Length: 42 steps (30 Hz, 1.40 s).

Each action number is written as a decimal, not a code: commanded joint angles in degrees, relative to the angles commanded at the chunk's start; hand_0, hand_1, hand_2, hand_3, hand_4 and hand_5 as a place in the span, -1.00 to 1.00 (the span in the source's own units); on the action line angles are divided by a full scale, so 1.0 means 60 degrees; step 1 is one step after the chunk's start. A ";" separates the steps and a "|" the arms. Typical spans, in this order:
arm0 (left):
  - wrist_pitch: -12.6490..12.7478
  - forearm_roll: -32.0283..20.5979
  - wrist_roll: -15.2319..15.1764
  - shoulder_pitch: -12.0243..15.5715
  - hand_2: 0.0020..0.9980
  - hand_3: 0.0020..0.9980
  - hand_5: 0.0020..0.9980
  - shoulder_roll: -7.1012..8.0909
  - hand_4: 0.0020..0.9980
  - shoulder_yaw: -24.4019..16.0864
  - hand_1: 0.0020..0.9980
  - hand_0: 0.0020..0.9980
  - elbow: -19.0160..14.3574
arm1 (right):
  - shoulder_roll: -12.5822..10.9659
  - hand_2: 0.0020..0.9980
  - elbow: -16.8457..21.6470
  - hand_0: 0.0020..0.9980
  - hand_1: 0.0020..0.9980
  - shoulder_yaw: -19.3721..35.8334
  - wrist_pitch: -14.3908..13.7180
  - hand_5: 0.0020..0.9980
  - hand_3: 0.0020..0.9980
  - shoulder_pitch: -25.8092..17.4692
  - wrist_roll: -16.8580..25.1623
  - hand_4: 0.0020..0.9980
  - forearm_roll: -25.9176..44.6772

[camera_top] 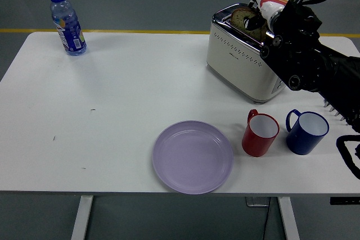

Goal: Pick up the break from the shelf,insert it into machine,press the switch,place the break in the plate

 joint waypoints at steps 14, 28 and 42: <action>0.0015 -0.0083 -0.0001 0.0101 -0.21 0.10 0.84 0.0037 -0.41 0.0034 -0.16 0.19 0.0000 | 0.0000 -0.26 0.1069 -0.50 -0.43 0.0902 -0.0548 -1.00 -0.04 0.0084 -0.0102 0.12 -0.1146; 0.0036 -0.0232 0.0013 0.0186 -0.21 0.10 0.84 0.0038 -0.41 0.0087 -0.15 0.19 0.0000 | -0.0921 -0.27 0.2968 -0.53 -0.44 0.2123 -0.1438 -1.00 -0.04 0.0154 -0.0131 0.08 -0.1516; 0.0058 -0.0277 0.0000 0.0228 -0.21 0.09 0.84 -0.0026 -0.42 0.0017 -0.14 0.19 0.0000 | -0.2377 -0.30 0.6198 -0.63 -0.49 0.2593 -0.2207 -1.00 -0.05 -0.0903 0.0100 0.13 0.3015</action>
